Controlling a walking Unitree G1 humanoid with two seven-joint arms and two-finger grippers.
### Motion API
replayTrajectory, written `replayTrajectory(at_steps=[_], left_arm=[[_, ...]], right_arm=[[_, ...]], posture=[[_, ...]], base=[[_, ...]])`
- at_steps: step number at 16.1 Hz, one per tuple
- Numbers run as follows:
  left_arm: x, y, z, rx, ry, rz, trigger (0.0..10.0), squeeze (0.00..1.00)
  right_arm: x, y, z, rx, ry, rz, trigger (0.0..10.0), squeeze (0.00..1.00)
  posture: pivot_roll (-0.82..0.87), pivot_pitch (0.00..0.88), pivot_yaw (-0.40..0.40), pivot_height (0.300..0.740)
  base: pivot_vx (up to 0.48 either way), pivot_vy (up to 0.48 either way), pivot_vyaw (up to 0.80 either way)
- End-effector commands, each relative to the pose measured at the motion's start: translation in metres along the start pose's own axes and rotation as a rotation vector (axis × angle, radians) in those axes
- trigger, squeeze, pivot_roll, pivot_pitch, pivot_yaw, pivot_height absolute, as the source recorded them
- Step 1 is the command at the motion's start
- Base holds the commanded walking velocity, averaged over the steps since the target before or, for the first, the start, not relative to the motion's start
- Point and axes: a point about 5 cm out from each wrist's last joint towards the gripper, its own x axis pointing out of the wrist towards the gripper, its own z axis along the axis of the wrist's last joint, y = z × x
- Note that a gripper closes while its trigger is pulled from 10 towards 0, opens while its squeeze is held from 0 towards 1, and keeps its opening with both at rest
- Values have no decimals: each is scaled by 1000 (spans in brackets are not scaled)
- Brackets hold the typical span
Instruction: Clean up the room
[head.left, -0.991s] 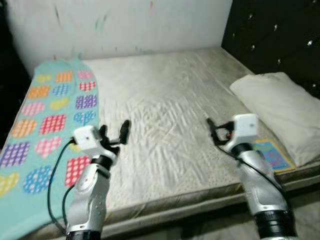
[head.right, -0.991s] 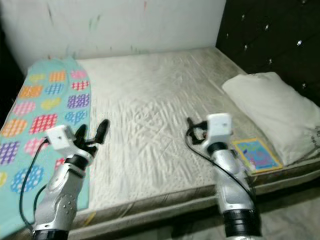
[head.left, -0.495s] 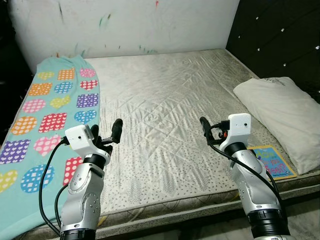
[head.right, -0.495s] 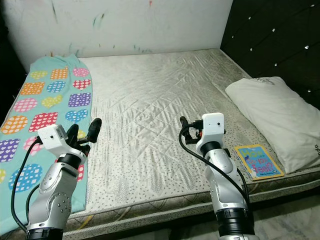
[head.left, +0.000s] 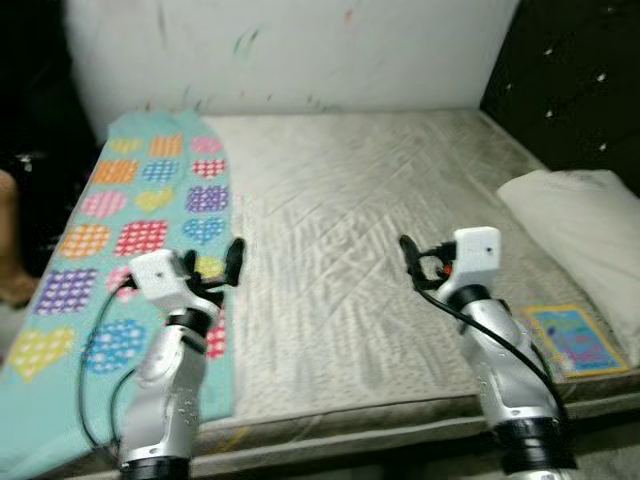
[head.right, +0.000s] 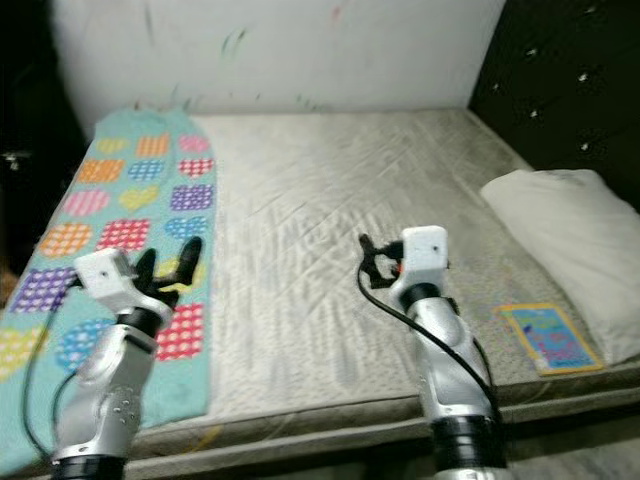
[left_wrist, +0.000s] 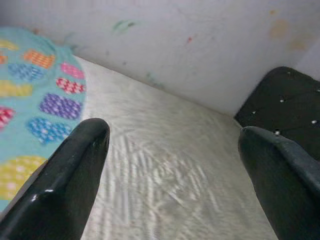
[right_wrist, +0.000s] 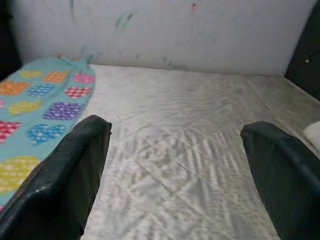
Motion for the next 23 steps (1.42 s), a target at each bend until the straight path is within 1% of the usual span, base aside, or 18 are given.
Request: replayTrajectory(at_steps=[1,13,14,16,18,23], left_arm=[[2,-7,-4,-9,12,-11,10000,0],[4,-6,-5,-3,16,0,10000,0],[4,-6,-4,-6,1,-1,10000,0],[4,-6,-4,5,8,10,10000,0],[4,-6,-4,10,8,10,10000,0],[5,-6,-5,18,10,12,10000,0]], right_arm=[[-1,-8,0,-14,4,-22,10000,0],[0,-5,-1,-15,5,1,10000,0],[0,-4,-1,-11,4,7,10000,0],[0,-3,0,-14,1,9,10000,0],[0,-3,1,-37,-10,15,10000,0],[1,-2,1,-28,-10,17,10000,0]], posture=[[-61,0,-4,740],[-61,0,-7,740],[-61,0,-6,740],[-60,0,-6,740],[-60,0,-5,740],[-60,0,-4,740]], base=[[0,480,0],[0,480,0],[0,0,0],[0,0,0],[0,0,0],[0,0,0]])
